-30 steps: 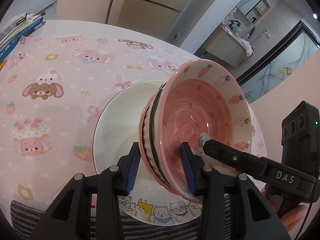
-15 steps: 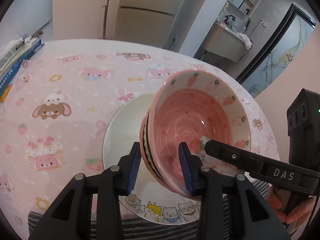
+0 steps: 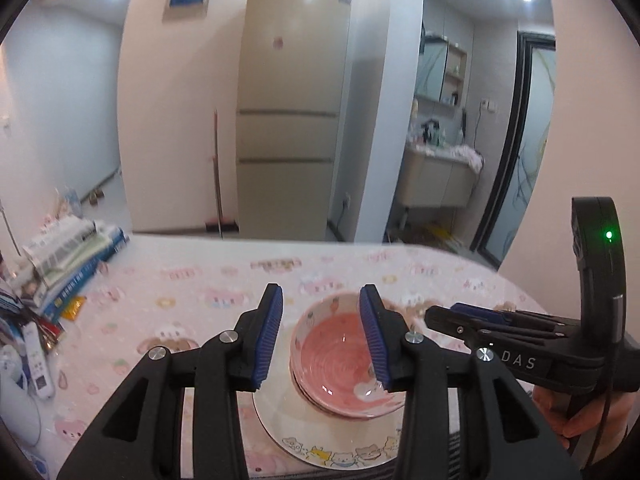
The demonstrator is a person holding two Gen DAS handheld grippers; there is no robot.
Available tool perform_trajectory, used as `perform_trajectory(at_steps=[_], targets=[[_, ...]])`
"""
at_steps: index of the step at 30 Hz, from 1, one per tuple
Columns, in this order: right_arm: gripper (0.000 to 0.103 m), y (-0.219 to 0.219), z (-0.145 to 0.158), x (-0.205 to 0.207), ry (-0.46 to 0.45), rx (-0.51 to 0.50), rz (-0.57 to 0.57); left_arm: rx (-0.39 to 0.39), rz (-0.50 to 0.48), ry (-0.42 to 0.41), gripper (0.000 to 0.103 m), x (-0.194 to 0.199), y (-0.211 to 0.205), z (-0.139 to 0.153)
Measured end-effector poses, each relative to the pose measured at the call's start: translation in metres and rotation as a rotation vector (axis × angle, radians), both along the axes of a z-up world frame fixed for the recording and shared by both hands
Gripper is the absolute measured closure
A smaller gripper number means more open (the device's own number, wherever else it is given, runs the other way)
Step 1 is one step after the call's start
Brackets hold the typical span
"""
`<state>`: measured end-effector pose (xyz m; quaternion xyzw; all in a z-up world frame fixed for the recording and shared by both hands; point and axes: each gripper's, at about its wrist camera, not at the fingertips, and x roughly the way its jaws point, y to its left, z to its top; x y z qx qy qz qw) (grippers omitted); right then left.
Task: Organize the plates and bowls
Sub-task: 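Open both tools and raise them away from the bowls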
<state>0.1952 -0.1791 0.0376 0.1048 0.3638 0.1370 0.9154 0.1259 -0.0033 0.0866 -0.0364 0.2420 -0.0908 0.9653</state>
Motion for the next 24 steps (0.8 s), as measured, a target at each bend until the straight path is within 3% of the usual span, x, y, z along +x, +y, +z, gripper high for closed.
perform_trajectory(at_steps=[7,10,11,13,15,17,21,24], targets=[[0.064,-0.006,0.041,-0.042,-0.251,-0.059,-0.069,0.018,0.027,-0.182,0.062,-0.033,0.005,0.034],[0.062,-0.010,0.056,-0.058,-0.334,-0.060,-0.072,0.006,0.032,-0.259,0.046,-0.048,0.011,0.042],[0.059,-0.011,0.061,-0.063,-0.358,-0.066,-0.071,0.014,0.033,-0.284,0.039,-0.053,0.012,0.044],[0.036,-0.013,0.068,-0.074,-0.418,-0.078,-0.076,0.041,0.046,-0.348,0.021,-0.064,0.011,0.045],[0.027,-0.015,0.075,-0.087,-0.481,-0.084,-0.085,0.059,0.050,-0.401,0.006,-0.071,0.014,0.046],[0.020,-0.017,0.080,-0.097,-0.520,-0.093,-0.105,0.054,0.062,-0.436,0.000,-0.078,0.017,0.046],[0.000,-0.024,0.084,-0.116,-0.632,-0.108,-0.213,0.025,0.131,-0.531,0.000,-0.090,0.029,0.046],[0.000,-0.025,0.084,-0.128,-0.690,-0.129,-0.218,0.063,0.162,-0.582,0.000,-0.096,0.033,0.044]])
